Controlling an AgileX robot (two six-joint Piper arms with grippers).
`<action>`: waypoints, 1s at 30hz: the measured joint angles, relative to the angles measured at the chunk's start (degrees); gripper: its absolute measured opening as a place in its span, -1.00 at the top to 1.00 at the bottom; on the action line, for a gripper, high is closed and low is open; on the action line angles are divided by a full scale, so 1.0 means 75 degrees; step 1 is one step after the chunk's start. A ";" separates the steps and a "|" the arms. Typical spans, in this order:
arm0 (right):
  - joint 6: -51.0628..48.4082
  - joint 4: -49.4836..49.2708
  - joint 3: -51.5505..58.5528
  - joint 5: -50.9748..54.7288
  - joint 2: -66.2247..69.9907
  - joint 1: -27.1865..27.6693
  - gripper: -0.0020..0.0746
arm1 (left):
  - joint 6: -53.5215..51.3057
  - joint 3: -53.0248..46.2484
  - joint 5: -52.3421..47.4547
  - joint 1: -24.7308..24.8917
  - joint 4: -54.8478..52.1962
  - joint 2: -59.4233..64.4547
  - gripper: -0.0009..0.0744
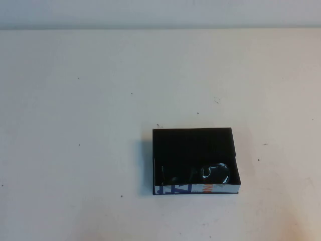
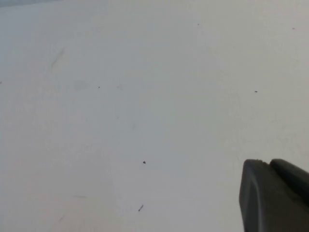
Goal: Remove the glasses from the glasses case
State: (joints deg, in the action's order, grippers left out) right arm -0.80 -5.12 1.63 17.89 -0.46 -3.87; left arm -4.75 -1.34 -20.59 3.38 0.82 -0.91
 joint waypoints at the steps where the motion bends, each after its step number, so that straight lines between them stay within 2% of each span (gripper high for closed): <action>1: 0.0000 0.0000 0.0000 0.0000 0.0000 0.0000 1.00 | 0.0000 0.0000 0.0000 0.0000 0.0000 0.0000 0.99; 21: 0.0000 -0.0022 0.0000 0.0000 0.0000 0.0000 1.00 | 0.0000 0.0000 0.0000 0.0000 0.0000 0.0000 0.99; 30: 0.0000 -0.0682 0.0000 0.0000 0.0000 0.0000 1.00 | 0.0000 0.0000 0.0000 0.0000 0.0000 0.0000 0.99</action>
State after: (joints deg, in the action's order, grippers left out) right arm -0.80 -10.24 1.63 17.89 -0.46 -3.87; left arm -4.75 -1.34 -20.59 3.38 0.82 -0.91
